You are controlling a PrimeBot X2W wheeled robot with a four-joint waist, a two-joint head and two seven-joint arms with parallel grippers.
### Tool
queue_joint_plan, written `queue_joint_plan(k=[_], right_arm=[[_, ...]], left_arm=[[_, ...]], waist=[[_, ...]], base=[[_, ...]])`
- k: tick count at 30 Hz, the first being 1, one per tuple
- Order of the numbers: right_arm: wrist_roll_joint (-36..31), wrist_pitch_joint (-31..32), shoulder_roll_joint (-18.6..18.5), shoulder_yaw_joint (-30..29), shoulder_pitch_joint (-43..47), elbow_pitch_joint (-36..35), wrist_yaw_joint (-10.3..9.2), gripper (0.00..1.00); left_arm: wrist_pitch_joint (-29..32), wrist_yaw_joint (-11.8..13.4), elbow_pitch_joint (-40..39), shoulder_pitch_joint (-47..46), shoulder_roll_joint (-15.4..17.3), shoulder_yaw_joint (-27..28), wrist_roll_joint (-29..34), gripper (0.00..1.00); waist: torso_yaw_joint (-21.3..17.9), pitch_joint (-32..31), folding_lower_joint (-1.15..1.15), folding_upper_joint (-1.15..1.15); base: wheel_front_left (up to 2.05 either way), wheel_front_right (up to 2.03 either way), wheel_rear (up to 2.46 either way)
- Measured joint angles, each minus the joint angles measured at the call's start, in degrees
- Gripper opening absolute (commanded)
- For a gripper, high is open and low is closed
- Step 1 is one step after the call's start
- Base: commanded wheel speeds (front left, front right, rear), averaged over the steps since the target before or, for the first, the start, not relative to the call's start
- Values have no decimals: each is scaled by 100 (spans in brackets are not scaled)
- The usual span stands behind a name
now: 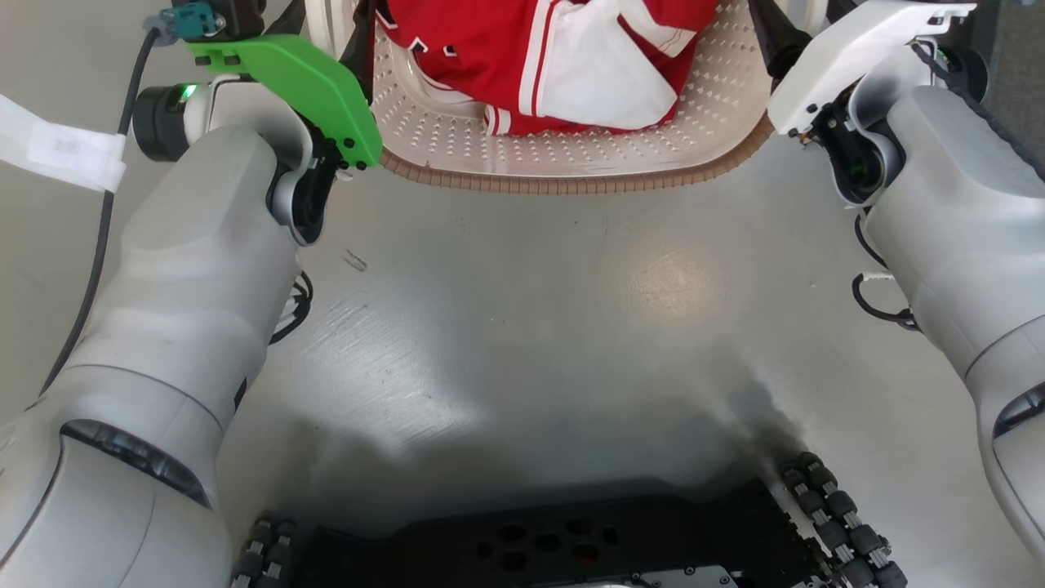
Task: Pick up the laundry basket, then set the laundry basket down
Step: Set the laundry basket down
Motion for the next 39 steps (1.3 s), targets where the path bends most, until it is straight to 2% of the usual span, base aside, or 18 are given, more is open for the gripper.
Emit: queue_joint_plan(k=[15,26,31,39], right_arm=[[10,-297,65,125,361,122,0,100],[40,-398,58,200,713,-89,0,100],[34,-423,7,205,961,-229,0,100],[-176,-423,-202,-278,1205,-867,0,100]], left_arm=[[-237,-175,269,374,0,-104,58,100],[-301,-257,229,735,2,-30,120,100],[-301,-257,-187,827,174,387,188,100],[-301,-258,-706,1306,402,886,488,100]], waist=[[-55,-723,0,0],[-101,-1420,0,0],[-105,-1782,0,0],[-79,-2366,0,0]], base=[[0,0,0],[0,0,0],[0,0,0],[0,0,0]])
